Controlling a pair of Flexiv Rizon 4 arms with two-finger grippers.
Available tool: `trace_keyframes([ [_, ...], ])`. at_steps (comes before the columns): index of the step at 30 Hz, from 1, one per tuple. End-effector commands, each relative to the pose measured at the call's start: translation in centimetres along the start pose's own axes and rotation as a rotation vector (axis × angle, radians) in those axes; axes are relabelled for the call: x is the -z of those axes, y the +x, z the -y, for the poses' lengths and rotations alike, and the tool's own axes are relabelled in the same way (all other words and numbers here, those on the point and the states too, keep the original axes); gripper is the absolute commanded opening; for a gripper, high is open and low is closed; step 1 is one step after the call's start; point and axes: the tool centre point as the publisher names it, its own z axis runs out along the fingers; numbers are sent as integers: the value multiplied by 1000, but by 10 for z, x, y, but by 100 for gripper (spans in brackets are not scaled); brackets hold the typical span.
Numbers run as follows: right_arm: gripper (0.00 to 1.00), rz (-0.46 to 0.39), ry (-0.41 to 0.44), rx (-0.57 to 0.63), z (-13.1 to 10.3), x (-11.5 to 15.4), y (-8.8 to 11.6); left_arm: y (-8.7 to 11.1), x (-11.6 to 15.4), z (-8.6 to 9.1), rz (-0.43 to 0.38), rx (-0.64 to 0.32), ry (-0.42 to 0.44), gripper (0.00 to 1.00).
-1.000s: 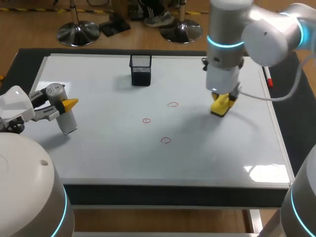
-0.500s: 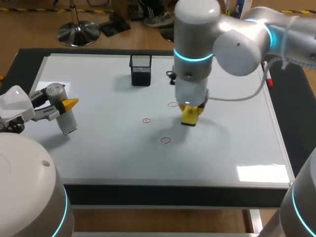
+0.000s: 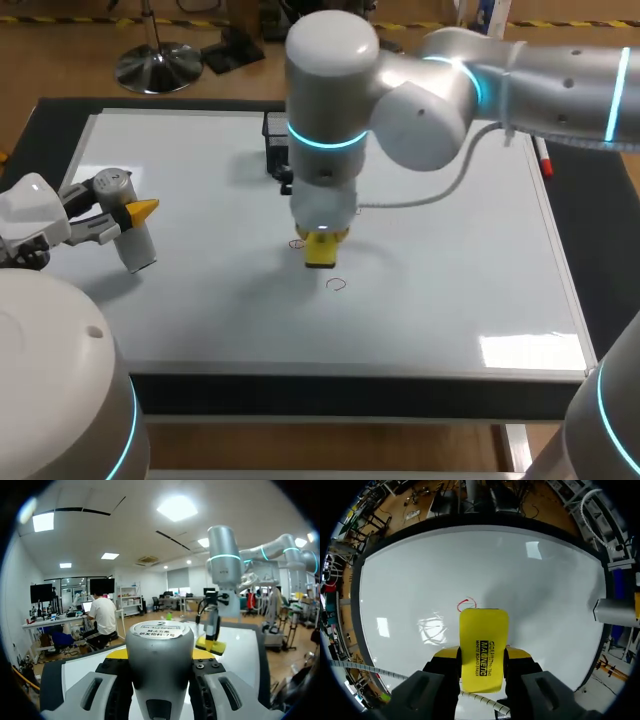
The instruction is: Pick up the inspection probe, press it on each red-marked spot on the whiteboard one by one, put down the probe, pick up the eraser, and wipe off all the red marks.
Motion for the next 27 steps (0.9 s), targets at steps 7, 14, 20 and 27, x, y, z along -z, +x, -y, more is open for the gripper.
trace_keyframes([
  [7, 0, 6, -14, 53, 13, -11, -51, 1, 0, 0, 3, -1, 2, 0],
  [14, 0, 45, -39, 70, 17, -20, -69, 1, 0, 0, 3, -1, 2, 0],
  [20, 0, 51, -47, 85, 18, -27, -75, 1, 0, 0, 3, -1, 2, 0],
  [27, 0, 43, -45, 93, 20, -32, -74, 1, 0, 0, 3, -1, 2, 0],
])
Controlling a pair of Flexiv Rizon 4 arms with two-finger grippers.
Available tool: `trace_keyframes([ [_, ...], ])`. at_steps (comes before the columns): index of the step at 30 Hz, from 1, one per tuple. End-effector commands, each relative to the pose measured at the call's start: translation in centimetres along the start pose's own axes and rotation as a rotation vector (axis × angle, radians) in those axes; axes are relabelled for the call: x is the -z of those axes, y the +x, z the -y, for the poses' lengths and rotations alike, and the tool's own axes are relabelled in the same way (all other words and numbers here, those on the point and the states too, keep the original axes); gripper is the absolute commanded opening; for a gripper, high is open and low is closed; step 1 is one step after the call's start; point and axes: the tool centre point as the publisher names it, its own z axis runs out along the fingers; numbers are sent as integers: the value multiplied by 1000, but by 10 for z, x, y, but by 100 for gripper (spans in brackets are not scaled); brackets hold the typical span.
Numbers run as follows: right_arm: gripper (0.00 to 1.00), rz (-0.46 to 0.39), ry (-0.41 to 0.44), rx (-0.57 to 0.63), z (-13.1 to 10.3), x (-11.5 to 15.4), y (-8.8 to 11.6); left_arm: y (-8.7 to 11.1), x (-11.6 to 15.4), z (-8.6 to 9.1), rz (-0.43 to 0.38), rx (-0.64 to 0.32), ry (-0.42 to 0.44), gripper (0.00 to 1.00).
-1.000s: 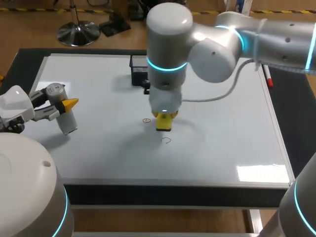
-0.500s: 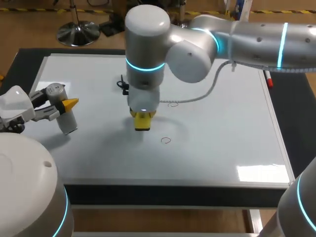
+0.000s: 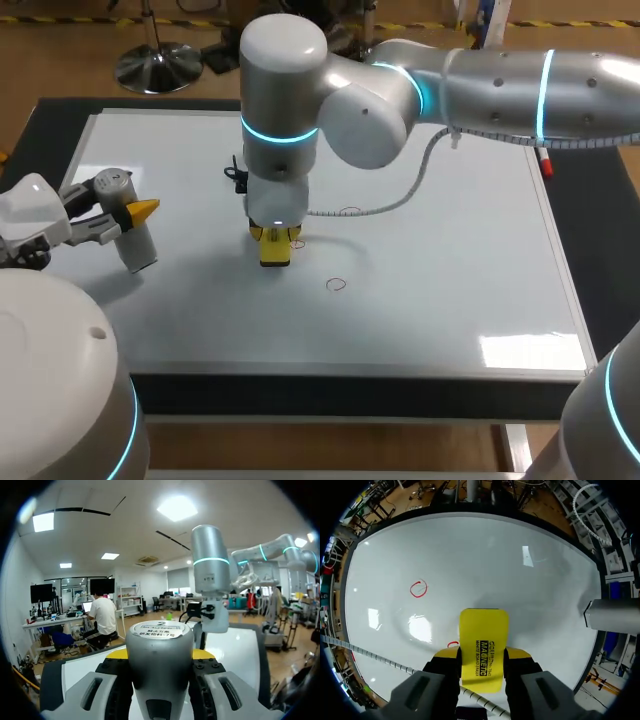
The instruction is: Pick up the inspection probe, press it on each red-marked spot on the whiteboard one by one, put down the probe, pick up the eraser, and wipe off all the red marks.
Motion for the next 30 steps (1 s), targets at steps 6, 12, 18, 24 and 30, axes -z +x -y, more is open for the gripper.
trace_keyframes([
  [6, 0, -9, -9, -3, 1, -7, 2, 0, 0, 0, 1, -1, 2, 0],
  [12, 0, -20, -22, -2, 0, -12, 7, 0, 0, 0, 1, -1, 2, 0],
  [18, 0, -31, -38, -7, 0, -17, 15, 0, 0, 0, 1, -1, 2, 0],
  [24, 0, -50, -46, -33, -2, -21, 32, 0, 0, 0, 1, -1, 2, 0],
  [30, 0, -66, -51, -66, 0, -23, 50, 0, 0, 0, 1, -1, 2, 0],
])
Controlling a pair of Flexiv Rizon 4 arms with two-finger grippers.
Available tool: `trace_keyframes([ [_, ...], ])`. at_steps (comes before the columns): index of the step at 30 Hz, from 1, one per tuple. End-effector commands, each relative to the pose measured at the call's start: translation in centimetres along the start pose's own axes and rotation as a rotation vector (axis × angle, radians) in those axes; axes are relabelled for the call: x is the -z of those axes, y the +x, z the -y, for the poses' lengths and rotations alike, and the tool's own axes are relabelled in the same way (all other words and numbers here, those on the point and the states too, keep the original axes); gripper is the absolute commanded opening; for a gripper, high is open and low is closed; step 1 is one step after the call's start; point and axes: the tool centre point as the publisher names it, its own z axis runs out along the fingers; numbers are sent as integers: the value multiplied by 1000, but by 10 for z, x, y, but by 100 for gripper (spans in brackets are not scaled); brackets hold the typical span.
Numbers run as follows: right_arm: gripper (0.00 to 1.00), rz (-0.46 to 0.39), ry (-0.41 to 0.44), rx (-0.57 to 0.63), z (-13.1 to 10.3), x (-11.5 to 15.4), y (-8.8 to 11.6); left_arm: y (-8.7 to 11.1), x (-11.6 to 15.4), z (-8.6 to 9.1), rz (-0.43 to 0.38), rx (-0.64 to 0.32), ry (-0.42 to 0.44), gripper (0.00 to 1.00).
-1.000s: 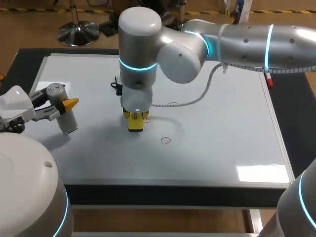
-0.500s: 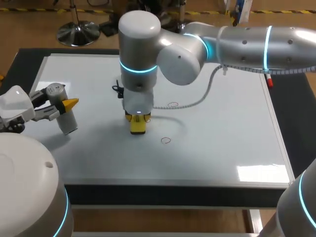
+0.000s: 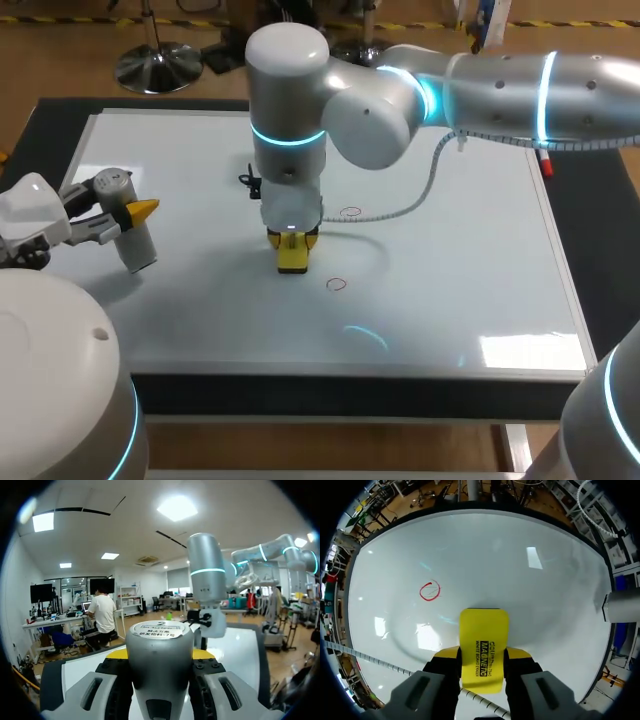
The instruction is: Pick up the inspection probe, press it on each red-marked spot on the whiteboard one by one, put down the probe, pick up the eraser, and wipe off all the red marks.
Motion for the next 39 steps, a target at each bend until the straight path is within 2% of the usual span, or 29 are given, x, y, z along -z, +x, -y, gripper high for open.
trace_keyframes([
  [1, 0, 1, 4, -14, 3, -3, 18, 0, 0, 0, 3, -1, 3, 0],
  [8, 0, -6, 6, -54, 6, -3, 39, 0, 0, 0, 3, -1, 3, 0],
  [14, 0, -1, 14, -74, 8, 3, 45, 0, 0, 0, 3, -1, 3, 0],
  [18, 0, -8, 31, -84, 11, 15, 51, 0, 0, 0, 3, -1, 3, 0],
  [23, 0, 7, 42, -126, 20, 35, 69, 0, 0, 0, 3, -1, 3, 0],
  [30, 0, 30, 53, -253, 31, 58, 112, 0, 0, 0, 3, -1, 3, 0],
  [39, 0, 32, 76, -510, 40, 70, 196, 0, 0, 0, 3, -1, 3, 0],
])
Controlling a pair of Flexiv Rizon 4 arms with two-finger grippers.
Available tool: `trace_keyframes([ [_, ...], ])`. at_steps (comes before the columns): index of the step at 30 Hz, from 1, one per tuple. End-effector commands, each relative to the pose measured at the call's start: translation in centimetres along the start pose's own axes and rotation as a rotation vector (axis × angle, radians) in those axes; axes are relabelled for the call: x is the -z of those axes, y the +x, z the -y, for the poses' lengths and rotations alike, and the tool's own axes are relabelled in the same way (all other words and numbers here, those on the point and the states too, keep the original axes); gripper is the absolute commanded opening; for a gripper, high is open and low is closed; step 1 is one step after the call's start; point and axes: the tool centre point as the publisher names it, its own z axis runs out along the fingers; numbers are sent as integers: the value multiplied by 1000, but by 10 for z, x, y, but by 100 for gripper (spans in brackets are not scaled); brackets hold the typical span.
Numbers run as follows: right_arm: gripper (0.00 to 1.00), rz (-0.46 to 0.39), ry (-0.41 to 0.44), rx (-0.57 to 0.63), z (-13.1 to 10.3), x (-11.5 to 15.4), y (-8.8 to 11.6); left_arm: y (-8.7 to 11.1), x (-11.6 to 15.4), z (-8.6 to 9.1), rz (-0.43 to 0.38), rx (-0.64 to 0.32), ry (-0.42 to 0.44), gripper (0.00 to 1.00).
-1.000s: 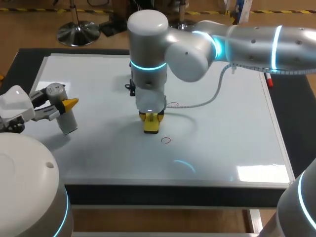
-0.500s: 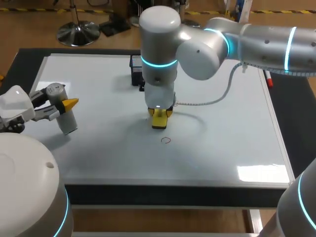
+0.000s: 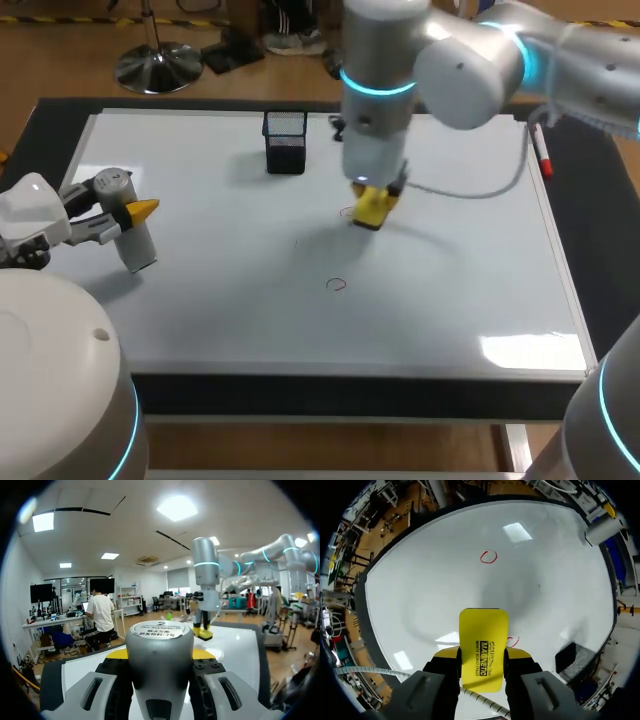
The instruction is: Pick up the inspection probe, press it on each red-marked spot on the whiteboard one by one, put down the probe, pick up the eraser, and wipe off all the red marks.
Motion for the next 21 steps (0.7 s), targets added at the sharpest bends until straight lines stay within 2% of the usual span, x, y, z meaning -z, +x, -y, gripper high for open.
trace_keyframes([
  [1, 0, 32, 6, -71, 17, 10, 57, 1, 0, 0, 3, -2, 3, 0],
  [11, 0, 10, 12, -310, 53, 11, 132, 1, 0, 0, 3, -2, 3, 0],
  [21, 0, 7, 5, -476, 71, 9, 186, 1, 0, 0, 3, -2, 3, 0],
])
